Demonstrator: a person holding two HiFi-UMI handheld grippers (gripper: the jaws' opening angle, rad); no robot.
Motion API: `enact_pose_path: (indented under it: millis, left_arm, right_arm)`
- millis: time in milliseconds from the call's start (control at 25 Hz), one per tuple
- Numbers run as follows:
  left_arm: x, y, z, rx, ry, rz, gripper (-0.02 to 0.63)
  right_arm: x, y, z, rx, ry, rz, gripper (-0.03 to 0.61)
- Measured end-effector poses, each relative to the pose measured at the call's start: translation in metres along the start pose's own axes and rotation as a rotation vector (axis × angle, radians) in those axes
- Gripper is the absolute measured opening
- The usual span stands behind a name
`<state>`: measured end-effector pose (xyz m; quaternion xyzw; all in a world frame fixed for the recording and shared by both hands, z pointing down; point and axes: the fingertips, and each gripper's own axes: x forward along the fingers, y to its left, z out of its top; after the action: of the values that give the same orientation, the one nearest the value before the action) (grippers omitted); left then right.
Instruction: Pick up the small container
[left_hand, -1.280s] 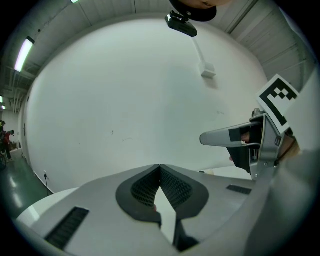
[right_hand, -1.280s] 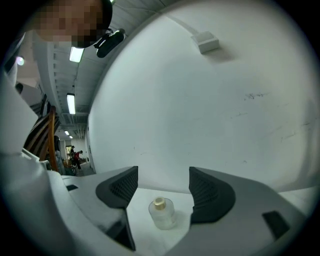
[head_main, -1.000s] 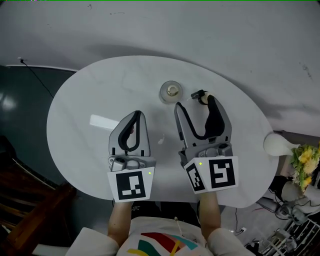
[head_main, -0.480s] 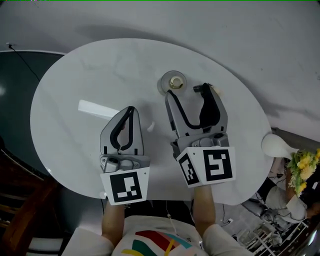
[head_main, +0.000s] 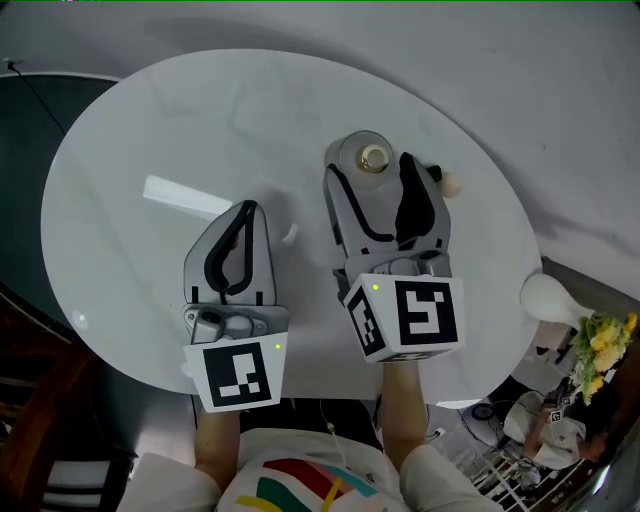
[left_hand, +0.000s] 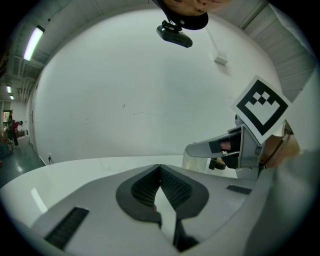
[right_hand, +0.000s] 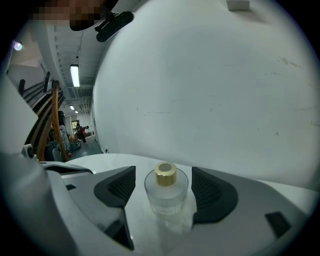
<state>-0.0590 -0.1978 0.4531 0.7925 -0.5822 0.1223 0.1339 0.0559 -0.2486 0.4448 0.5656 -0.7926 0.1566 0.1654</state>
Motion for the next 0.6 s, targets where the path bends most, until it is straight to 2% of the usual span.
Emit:
enact_pose_path:
  millis: [600]
  left_arm:
    - [0.002,0.009,-0.019,-0.014,0.014,0.027,0.018]
  right_arm:
    - [0.021,-0.006,-0.023,0.004,0.06,-0.025,0.339]
